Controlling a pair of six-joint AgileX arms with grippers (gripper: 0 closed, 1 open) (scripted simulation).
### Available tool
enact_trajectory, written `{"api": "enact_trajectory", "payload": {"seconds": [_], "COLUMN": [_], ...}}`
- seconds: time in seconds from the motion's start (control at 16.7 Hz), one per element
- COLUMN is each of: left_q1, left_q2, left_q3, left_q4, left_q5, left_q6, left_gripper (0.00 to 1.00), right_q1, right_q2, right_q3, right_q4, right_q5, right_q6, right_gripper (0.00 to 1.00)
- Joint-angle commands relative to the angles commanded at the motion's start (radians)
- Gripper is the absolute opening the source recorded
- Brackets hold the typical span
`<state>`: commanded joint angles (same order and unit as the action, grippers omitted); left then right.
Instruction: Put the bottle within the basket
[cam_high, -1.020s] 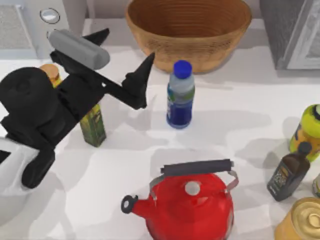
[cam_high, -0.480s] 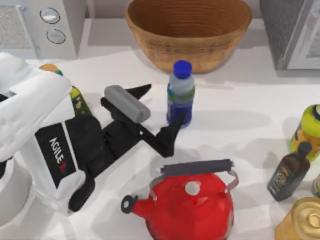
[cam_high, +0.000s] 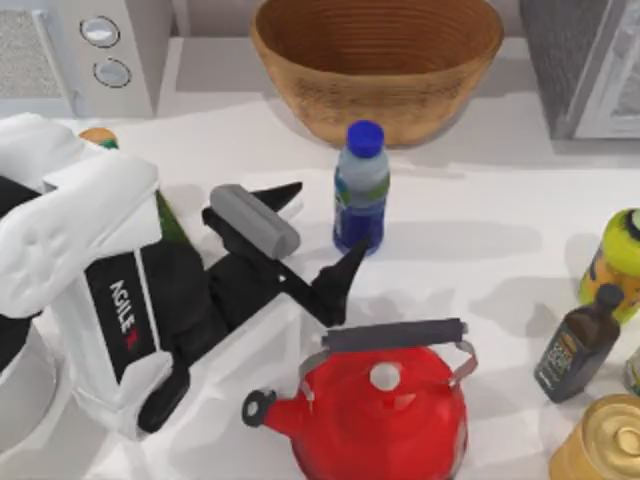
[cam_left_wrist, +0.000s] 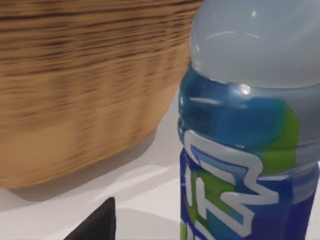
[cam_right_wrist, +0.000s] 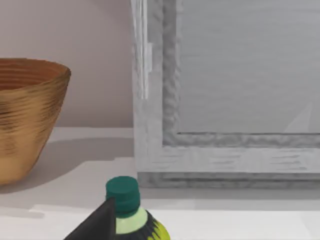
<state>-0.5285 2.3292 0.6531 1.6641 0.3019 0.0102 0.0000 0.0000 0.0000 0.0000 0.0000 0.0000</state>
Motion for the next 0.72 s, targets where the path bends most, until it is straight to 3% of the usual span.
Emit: {"api": "enact_trajectory", "payload": {"seconds": [0.72], "left_q1": [-0.056], "left_q2": [0.076], "left_q3": [0.295], "left_q4": [-0.217], "left_q5": [-0.052], "left_q6": [-0.002], "left_gripper": [1.0], "right_q1": [0.0], "right_q2": [0.0], "right_q3": [0.0], "right_q4": [0.0], "right_q5": [0.0], "right_q6": [0.0], "right_gripper": [1.0]}}
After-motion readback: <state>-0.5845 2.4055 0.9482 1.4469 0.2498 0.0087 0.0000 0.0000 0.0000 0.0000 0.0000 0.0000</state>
